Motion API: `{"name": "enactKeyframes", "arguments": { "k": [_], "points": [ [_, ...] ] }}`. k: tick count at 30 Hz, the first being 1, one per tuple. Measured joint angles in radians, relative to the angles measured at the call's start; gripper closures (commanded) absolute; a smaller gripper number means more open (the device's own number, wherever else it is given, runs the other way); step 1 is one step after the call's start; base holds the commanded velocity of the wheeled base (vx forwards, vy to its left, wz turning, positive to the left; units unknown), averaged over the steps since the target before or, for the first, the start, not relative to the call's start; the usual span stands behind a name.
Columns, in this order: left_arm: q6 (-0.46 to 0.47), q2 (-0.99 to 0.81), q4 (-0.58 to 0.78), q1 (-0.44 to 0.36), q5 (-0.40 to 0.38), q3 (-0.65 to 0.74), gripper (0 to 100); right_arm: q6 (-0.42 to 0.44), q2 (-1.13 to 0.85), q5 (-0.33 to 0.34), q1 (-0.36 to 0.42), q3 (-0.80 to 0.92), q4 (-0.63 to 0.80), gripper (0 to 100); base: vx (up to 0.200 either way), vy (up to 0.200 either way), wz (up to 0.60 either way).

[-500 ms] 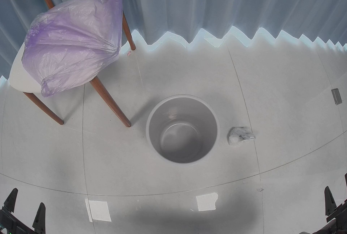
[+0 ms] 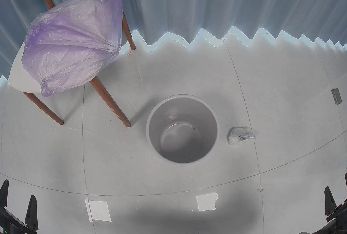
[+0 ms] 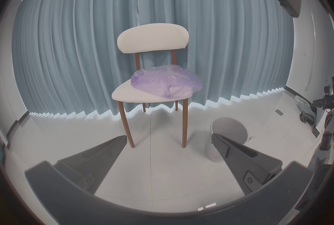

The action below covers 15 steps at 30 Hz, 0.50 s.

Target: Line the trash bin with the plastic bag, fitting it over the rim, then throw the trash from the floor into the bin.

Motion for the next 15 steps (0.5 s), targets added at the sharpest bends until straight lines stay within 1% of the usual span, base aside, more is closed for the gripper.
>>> {"name": "enactKeyframes", "arguments": {
  "k": [5, 15],
  "points": [
    [0.010, 0.000, 0.048, 0.000, 0.002, 0.000, 0, 0.000, 0.000, 0.000, 0.000, 0.000, 0.000, 0, 0.000, 0.000, 0.00],
    [0.016, 0.000, -0.030, 0.000, 0.008, 0.000, 0, 0.000, 0.000, 0.000, 0.000, 0.000, 0.000, 0, 0.000, 0.000, 0.00]
  ]
}}
